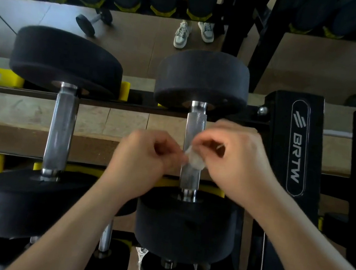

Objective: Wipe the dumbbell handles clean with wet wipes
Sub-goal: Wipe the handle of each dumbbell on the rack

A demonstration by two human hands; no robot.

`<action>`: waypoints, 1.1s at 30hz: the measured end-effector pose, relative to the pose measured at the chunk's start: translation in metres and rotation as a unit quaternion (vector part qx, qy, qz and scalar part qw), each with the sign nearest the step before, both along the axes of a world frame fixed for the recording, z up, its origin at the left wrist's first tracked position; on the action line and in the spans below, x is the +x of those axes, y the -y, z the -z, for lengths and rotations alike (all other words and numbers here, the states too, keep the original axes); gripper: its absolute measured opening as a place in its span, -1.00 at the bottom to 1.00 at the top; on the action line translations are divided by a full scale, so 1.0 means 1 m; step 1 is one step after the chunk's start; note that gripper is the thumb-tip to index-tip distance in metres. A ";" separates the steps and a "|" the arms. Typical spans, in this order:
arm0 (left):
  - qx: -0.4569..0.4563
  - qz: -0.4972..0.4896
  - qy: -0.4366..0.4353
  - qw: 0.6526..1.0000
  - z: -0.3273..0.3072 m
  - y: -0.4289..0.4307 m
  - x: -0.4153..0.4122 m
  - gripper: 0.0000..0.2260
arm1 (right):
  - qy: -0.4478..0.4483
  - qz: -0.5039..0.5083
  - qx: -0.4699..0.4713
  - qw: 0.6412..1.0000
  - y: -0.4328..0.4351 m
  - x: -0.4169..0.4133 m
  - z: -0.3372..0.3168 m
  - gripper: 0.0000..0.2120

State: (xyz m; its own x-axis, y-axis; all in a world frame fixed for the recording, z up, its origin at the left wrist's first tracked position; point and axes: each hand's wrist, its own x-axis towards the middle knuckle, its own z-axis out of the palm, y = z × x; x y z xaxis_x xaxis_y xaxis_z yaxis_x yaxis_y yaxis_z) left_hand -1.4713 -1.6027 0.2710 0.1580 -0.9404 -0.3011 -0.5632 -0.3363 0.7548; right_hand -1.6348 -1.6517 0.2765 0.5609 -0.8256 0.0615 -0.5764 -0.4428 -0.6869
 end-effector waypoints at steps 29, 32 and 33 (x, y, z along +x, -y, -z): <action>-0.078 -0.116 -0.090 0.986 0.017 -0.110 -0.034 -0.62 | 0.029 -0.029 -0.038 0.998 -0.005 -0.007 0.004 -0.83; -0.017 -0.125 -0.106 0.986 0.017 -0.114 -0.038 -0.18 | 0.054 0.023 -0.008 0.998 -0.006 -0.005 0.007 -0.73; 0.012 -0.127 -0.099 0.987 0.015 -0.114 -0.040 -0.04 | 0.049 0.014 -0.014 0.999 -0.011 -0.008 0.010 -0.75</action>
State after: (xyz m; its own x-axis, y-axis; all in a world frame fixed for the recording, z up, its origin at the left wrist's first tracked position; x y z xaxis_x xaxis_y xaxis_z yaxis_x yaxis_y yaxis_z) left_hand -1.5109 -1.4883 0.2563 0.3240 -0.8697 -0.3724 -0.2994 -0.4677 0.8317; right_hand -1.6424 -1.6409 0.2669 0.5283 -0.8377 0.1382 -0.5186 -0.4472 -0.7287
